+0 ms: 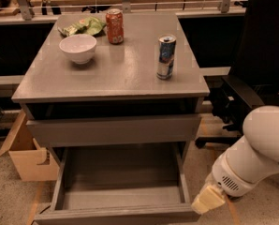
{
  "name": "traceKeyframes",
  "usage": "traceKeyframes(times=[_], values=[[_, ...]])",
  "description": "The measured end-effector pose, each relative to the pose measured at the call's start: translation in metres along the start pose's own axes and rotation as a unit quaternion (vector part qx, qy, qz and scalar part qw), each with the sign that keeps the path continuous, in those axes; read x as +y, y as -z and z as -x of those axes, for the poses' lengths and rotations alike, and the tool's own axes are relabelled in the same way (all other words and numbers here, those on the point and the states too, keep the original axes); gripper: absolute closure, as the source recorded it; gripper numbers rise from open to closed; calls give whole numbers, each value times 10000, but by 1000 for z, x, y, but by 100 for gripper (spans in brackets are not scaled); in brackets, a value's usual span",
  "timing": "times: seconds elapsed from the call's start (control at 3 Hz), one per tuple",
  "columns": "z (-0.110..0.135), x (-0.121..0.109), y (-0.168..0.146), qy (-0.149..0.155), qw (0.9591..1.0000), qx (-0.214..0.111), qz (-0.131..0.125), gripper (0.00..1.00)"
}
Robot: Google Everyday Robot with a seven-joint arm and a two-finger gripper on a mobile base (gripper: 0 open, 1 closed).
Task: Close middle drawer
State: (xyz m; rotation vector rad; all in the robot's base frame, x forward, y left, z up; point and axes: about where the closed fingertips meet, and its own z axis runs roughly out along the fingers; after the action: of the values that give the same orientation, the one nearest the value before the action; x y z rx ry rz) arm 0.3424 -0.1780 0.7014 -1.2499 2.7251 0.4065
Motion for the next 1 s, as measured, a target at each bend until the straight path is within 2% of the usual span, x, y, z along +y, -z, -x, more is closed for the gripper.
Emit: traceKeyframes(times=[0.33,0.67,1.0], values=[[-9,5,-61,-320,9989,107,316,65],[-10,5,-71,-379,9986,106,364,88],[-10,5,-72,-375,9986,111,363,100]])
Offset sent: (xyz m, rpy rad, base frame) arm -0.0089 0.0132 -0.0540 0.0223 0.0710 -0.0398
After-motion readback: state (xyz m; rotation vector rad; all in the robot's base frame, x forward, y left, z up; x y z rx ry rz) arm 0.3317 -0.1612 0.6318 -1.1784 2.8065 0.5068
